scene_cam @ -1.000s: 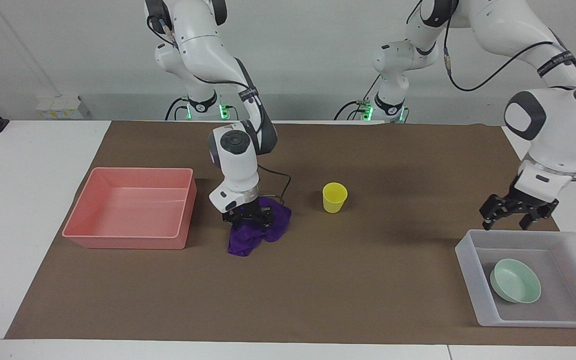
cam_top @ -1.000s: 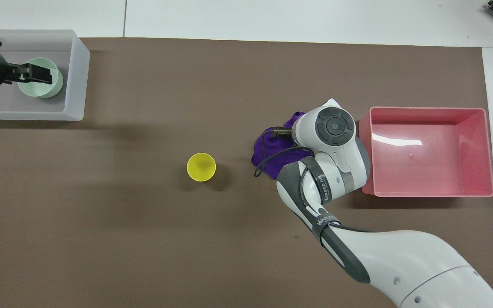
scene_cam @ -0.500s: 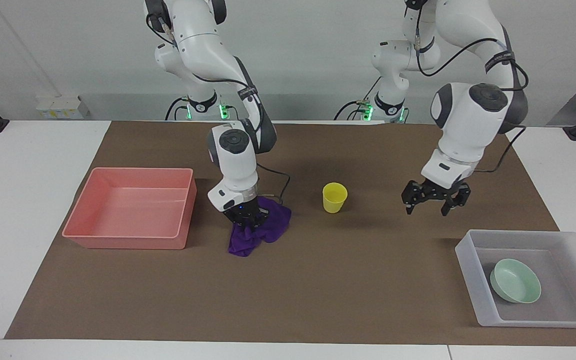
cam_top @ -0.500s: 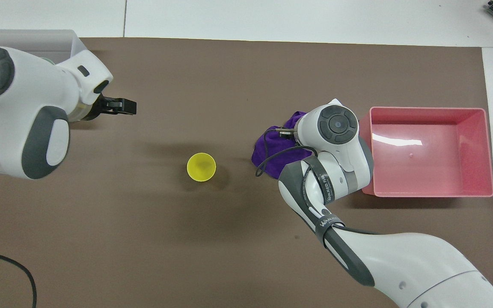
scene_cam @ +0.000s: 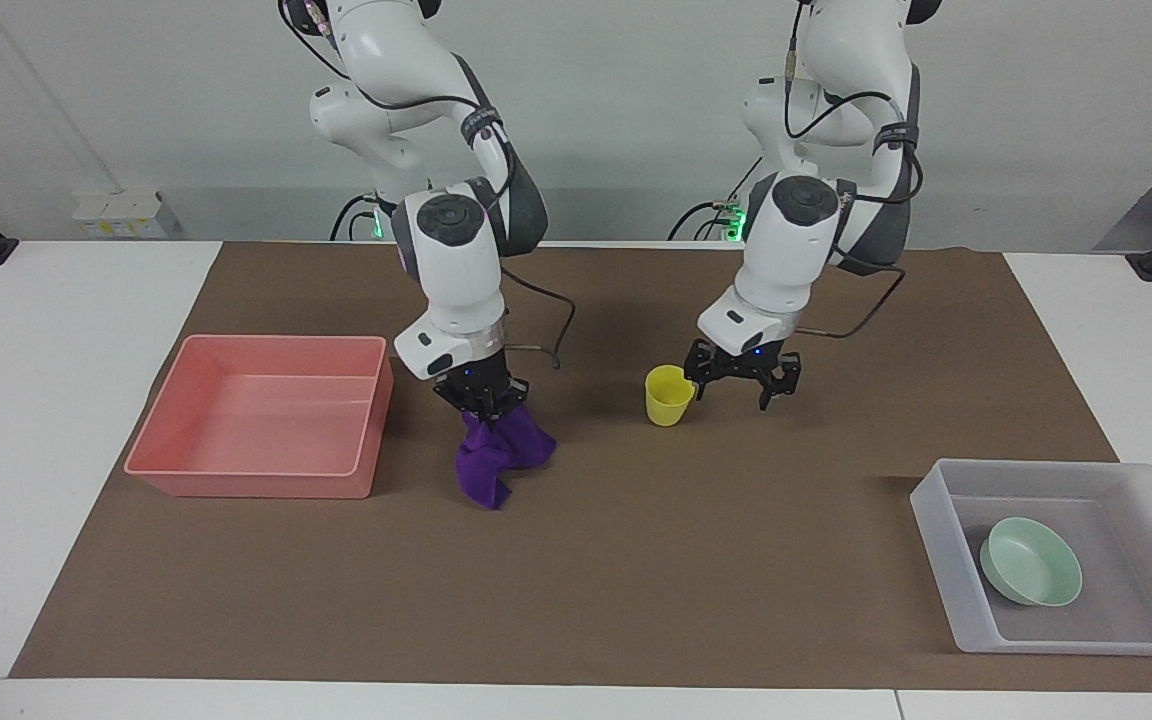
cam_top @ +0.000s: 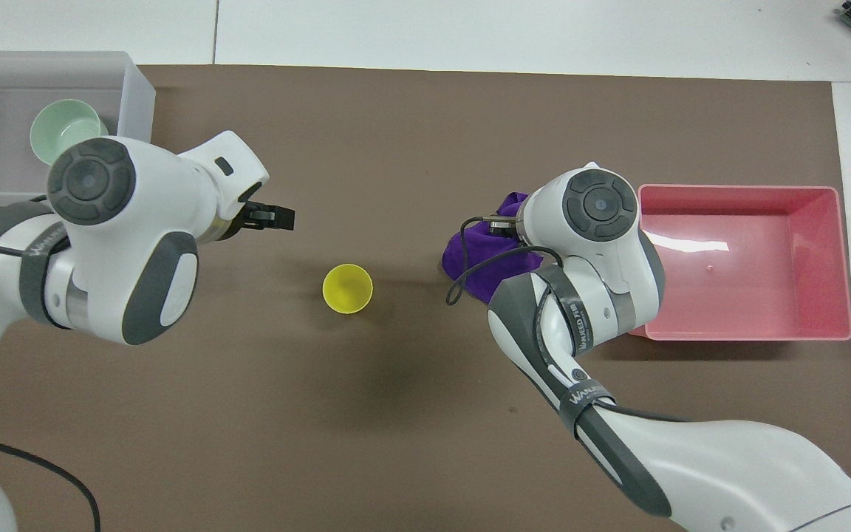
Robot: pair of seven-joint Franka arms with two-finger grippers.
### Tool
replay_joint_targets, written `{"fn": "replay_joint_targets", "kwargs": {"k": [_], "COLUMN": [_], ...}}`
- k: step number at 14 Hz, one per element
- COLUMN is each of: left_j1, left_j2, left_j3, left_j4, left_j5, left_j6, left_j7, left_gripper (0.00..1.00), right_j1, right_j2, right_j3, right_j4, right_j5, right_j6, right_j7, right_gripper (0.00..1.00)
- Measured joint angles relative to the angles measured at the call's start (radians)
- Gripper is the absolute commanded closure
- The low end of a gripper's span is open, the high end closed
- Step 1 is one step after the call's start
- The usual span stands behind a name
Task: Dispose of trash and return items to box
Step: 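Reach the left gripper to the yellow cup and grasp its rim, then carry the cup into the bin while the right gripper drops the cloth in the tray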
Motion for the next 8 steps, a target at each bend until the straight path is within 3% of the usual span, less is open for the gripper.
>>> {"fn": "replay_joint_targets", "kwargs": {"k": [2, 3, 4, 5, 8], "left_j1": [-0.027, -0.033, -0.035, -0.036, -0.037], "left_j2": [-0.013, -0.016, -0.015, -0.013, -0.011], "left_j3": [0.0, 0.001, 0.001, 0.001, 0.001], "left_j4": [-0.08, -0.119, -0.155, -0.184, -0.217], "left_j5": [0.0, 0.0, 0.0, 0.0, 0.0], "left_j6": [0.094, 0.142, 0.184, 0.228, 0.288], "left_j7": [-0.003, -0.005, -0.018, -0.044, -0.123], "left_gripper": [0.0, 0.32, 0.86, 1.0, 1.0], "right_j1": [0.0, -0.002, -0.006, -0.011, -0.044], "right_j2": [-0.062, -0.092, -0.123, -0.152, -0.223], "right_j3": [0.0, 0.0, 0.0, -0.001, -0.004], "right_j4": [0.012, 0.014, 0.015, 0.016, 0.016], "right_j5": [0.0, 0.0, -0.001, -0.002, -0.026], "right_j6": [-0.066, -0.093, -0.117, -0.146, -0.217], "right_j7": [0.0, 0.0, 0.0, 0.0, -0.015], "right_gripper": [1.0, 1.0, 1.0, 1.0, 1.0]}}
